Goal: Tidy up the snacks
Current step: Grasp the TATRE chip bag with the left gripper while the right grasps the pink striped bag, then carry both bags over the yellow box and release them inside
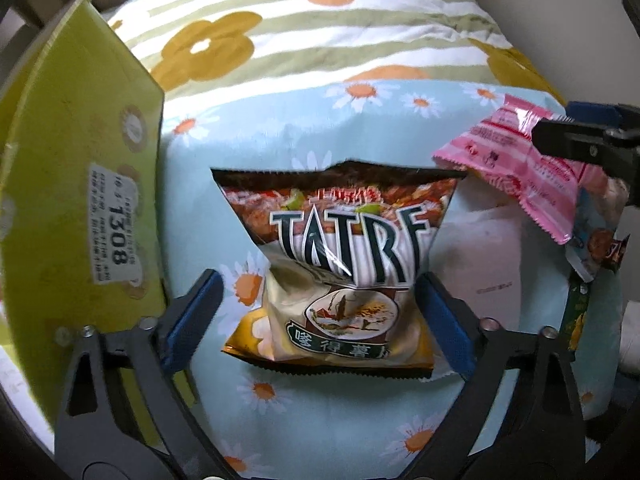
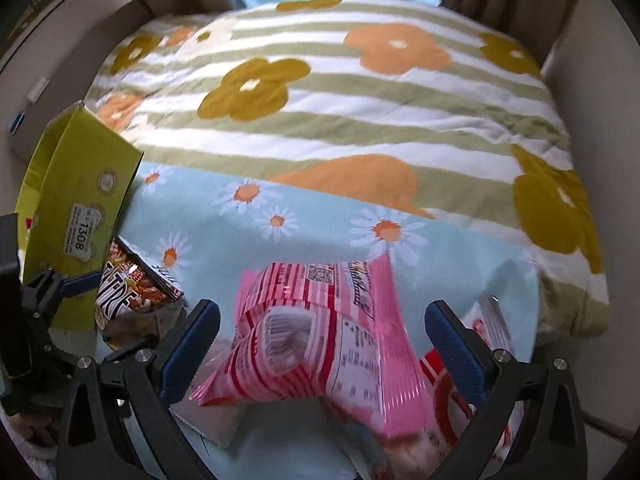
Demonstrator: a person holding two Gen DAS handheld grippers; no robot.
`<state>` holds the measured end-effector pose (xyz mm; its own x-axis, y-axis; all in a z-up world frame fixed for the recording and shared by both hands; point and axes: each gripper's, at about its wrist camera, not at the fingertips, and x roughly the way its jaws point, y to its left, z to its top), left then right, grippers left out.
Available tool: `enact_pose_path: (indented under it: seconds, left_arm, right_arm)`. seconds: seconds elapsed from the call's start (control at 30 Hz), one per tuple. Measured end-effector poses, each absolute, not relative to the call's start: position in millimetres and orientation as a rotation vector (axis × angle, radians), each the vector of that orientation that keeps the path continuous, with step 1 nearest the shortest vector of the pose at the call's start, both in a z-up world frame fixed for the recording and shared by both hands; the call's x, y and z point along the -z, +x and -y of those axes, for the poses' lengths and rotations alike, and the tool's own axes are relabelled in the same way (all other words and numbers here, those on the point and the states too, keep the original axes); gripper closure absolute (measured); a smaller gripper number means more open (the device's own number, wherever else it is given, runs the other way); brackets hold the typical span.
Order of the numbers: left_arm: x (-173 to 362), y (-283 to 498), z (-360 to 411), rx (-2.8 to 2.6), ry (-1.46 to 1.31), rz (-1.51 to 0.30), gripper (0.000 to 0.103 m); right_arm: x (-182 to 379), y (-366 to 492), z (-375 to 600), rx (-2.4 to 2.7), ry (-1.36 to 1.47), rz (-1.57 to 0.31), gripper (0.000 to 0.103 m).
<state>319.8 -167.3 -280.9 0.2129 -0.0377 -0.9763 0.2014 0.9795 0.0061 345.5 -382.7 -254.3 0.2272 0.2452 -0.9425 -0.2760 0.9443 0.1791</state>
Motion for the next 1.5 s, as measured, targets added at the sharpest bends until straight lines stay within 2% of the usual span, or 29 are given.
enact_pose_path:
  seconds: [0.27, 0.37, 0.73, 0.8, 0.83, 0.87, 1.23, 1.5]
  left_arm:
    - [287, 321, 163, 0.198, 0.115, -1.352, 0.044]
    - [282, 323, 162, 0.199, 0.129, -1.337, 0.047]
    - [266, 331, 158, 0.204, 0.106, -1.299, 0.048]
    - [263, 331, 159, 0.205, 0.107, -1.294, 0.048]
    - [262, 331, 159, 0.204, 0.106, -1.292, 0.048]
    - [260, 331, 159, 0.204, 0.101, -1.289, 0.048]
    - [233, 319, 157, 0.207, 0.064, -1.23, 0.048]
    - [179, 296, 139, 0.174, -0.008, -1.125, 0.048]
  right_arm:
    - [273, 367, 378, -0.46, -0.054, -1.409, 0.001]
    - [279, 372, 378, -0.473, -0.058, -1.447, 0.001]
    - [308, 374, 367, -0.516, -0.055, -1.579, 0.001]
    - [304, 371, 365, -0.517, -0.072, -1.556, 0.006]
    - [302, 369, 365, -0.522, -0.071, -1.544, 0.014]
    - [298, 368, 364, -0.534, -0.064, -1.532, 0.026]
    - [267, 350, 361, -0.516, -0.022, -1.418, 0.029]
    - [213, 335, 347, -0.517, -0.014, -1.307, 0.029]
